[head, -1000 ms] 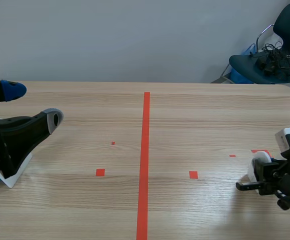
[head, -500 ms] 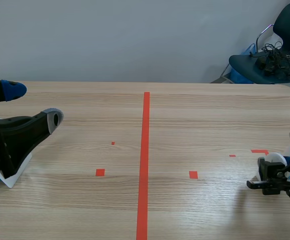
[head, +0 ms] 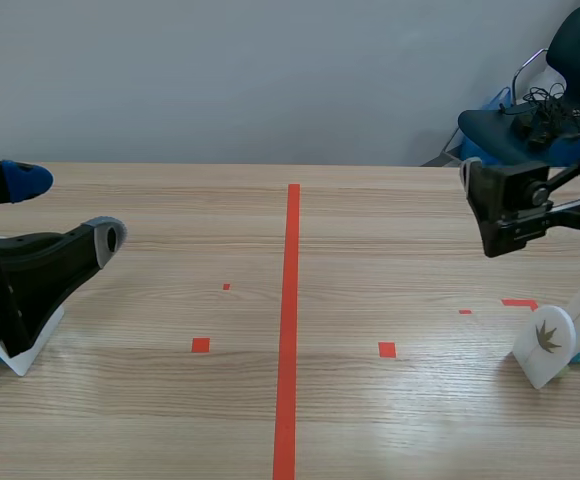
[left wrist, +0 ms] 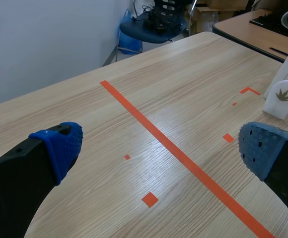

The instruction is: Do the leaf sorting experiment

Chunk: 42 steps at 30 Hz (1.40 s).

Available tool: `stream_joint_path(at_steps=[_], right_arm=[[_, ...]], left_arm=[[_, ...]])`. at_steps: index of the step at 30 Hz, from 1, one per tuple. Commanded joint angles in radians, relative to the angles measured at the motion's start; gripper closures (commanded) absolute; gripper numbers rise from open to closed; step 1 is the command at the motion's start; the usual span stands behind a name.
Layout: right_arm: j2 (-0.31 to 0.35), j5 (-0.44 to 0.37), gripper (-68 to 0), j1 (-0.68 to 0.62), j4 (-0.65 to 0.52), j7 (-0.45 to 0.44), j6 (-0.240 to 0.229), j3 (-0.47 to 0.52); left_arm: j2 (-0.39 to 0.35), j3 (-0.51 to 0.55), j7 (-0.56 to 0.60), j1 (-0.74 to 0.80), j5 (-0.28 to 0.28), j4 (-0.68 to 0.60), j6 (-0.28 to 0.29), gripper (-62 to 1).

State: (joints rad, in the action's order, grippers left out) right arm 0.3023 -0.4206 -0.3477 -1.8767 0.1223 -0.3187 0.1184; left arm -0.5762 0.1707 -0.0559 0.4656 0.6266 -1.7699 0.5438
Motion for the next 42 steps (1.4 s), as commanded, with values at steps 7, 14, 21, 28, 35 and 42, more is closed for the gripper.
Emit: stream_joint_path(at_steps=[7,14,21,28,35,42], right_arm=[[0.155,-0.107,-67.9,-0.265,-0.222,-0.012,-0.018,-0.010],[0.208,-0.107,-67.9,-0.387,-0.286,-0.011,-0.018,-0.010],[0.207,-0.107,-67.9,-0.367,-0.286,-0.023,-0.010,-0.010],[0.207,-0.107,-67.9,-0.367,-0.286,-0.023,-0.010,-0.010],[0.207,-0.107,-67.9,-0.367,-0.286,-0.024,-0.010,-0.010],[0.207,-0.106,-67.9,-0.367,-0.286,-0.024,-0.010,-0.010]], left_arm=[[-0.003,-0.002,0.013,-0.003,0.014,-0.024,-0.002,-62.3],[-0.003,-0.002,0.013,-0.003,0.014,-0.024,-0.002,-62.3],[-0.003,-0.002,0.010,0.000,0.014,-0.024,-0.002,-62.3],[-0.004,-0.002,0.004,0.000,0.015,-0.024,0.002,-62.3],[-0.006,-0.002,-0.016,0.000,0.017,-0.024,0.002,-62.3],[-0.006,-0.002,-0.016,0.000,0.017,-0.024,0.002,-62.3]])
